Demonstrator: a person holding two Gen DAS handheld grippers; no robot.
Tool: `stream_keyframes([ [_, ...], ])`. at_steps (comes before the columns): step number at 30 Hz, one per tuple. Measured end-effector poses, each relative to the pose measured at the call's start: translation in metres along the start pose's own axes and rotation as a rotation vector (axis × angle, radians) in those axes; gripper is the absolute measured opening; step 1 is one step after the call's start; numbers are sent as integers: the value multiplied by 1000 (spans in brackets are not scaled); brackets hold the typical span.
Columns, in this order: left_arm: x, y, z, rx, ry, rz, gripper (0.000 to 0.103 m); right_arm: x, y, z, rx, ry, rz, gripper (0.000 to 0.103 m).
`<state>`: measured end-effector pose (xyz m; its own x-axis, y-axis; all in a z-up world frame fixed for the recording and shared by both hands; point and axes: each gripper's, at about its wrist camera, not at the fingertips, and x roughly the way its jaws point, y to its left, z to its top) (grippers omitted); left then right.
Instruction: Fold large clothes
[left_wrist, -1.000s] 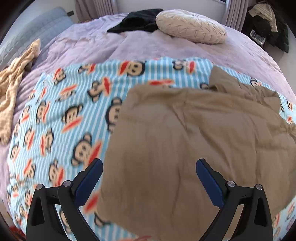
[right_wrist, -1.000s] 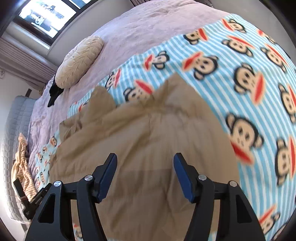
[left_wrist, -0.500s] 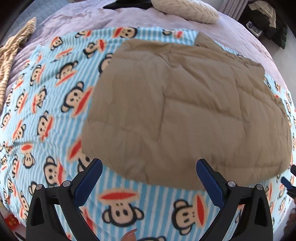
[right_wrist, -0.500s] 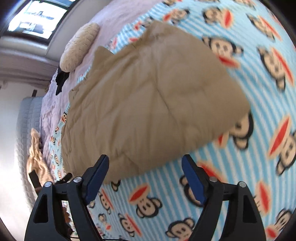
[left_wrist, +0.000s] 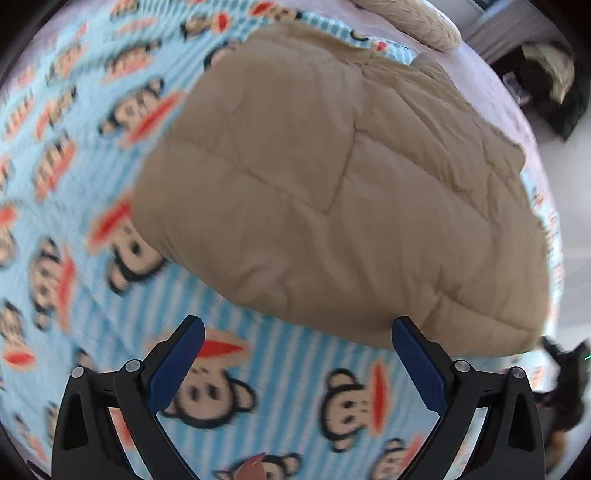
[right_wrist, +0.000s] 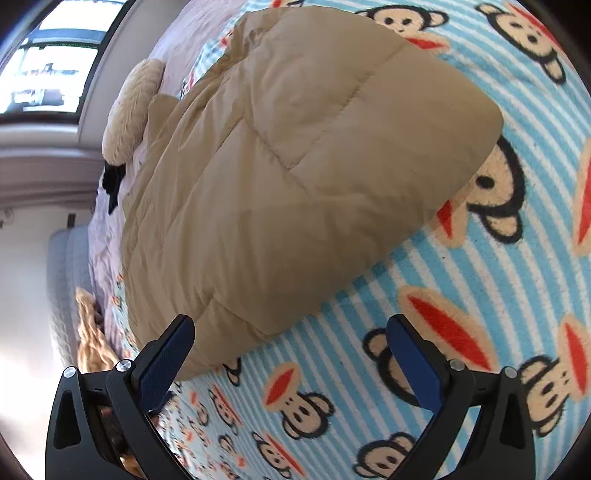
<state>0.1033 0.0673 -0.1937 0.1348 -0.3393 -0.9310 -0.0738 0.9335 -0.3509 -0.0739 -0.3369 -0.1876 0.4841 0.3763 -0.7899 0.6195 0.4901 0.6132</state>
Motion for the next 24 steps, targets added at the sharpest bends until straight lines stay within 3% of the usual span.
stream_keyframes([
  [3,3,11,0,-77,3,-51,102,1,-6,0,42,-16,25,103],
  [7,2,18,4,-91,-31,-6,102,6,-13,2,89,31,73,103],
  [9,3,24,9,-106,-55,-24,102,8,-18,6,114,39,112,103],
  [12,10,38,20,-163,-71,-102,102,13,-23,11,160,22,178,103],
  [15,20,49,31,-235,-62,-244,101,22,-28,19,205,6,263,103],
  [17,24,47,32,-250,-80,-286,101,28,-26,25,208,5,294,103],
  [20,28,38,46,-232,-109,-306,101,38,-14,32,180,14,326,103],
  [24,43,31,56,-227,-110,-278,101,54,-5,44,154,23,330,103],
])
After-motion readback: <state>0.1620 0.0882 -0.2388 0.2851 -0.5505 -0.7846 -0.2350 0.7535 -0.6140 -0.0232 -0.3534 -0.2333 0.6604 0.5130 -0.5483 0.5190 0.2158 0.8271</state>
